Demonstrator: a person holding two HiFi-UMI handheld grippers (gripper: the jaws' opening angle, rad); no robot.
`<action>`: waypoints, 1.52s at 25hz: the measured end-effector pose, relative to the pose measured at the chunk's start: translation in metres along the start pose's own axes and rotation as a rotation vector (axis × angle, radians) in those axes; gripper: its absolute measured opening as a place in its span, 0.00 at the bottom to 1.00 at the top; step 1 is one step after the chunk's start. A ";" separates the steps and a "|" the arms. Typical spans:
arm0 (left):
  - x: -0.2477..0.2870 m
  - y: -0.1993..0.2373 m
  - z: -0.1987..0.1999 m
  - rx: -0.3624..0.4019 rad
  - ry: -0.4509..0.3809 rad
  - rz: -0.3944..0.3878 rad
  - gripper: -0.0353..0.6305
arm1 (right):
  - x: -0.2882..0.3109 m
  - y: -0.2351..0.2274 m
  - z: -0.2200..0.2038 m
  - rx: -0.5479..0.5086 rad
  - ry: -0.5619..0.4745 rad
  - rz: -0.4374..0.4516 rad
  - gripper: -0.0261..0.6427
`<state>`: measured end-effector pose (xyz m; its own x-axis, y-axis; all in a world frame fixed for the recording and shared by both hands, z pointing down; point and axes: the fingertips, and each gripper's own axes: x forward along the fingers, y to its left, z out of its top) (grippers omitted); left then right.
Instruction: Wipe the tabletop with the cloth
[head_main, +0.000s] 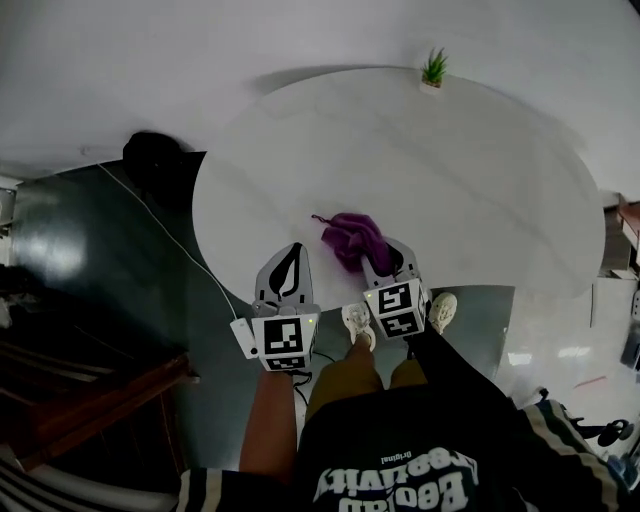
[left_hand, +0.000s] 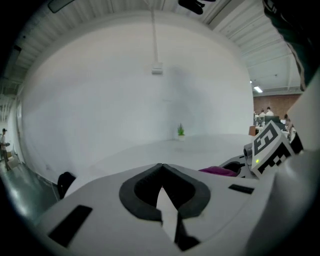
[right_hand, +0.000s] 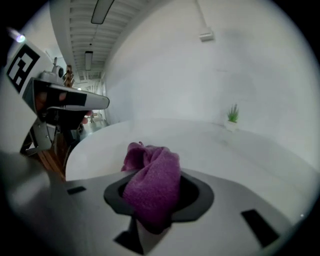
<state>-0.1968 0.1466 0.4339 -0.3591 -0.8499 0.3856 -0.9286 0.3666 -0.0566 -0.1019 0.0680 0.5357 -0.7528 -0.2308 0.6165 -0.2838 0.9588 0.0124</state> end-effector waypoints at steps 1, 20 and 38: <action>0.009 -0.015 0.006 -0.002 -0.005 -0.021 0.05 | -0.006 -0.019 -0.005 0.014 -0.001 -0.021 0.24; 0.163 -0.320 0.085 0.058 -0.015 -0.325 0.05 | -0.149 -0.348 -0.122 0.237 0.046 -0.368 0.24; 0.208 -0.615 0.108 0.164 -0.039 -0.652 0.05 | -0.355 -0.548 -0.285 0.456 0.072 -0.730 0.24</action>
<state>0.2896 -0.2967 0.4499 0.2798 -0.8921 0.3549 -0.9575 -0.2861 0.0358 0.4904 -0.3279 0.5344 -0.2543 -0.7374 0.6257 -0.9040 0.4112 0.1173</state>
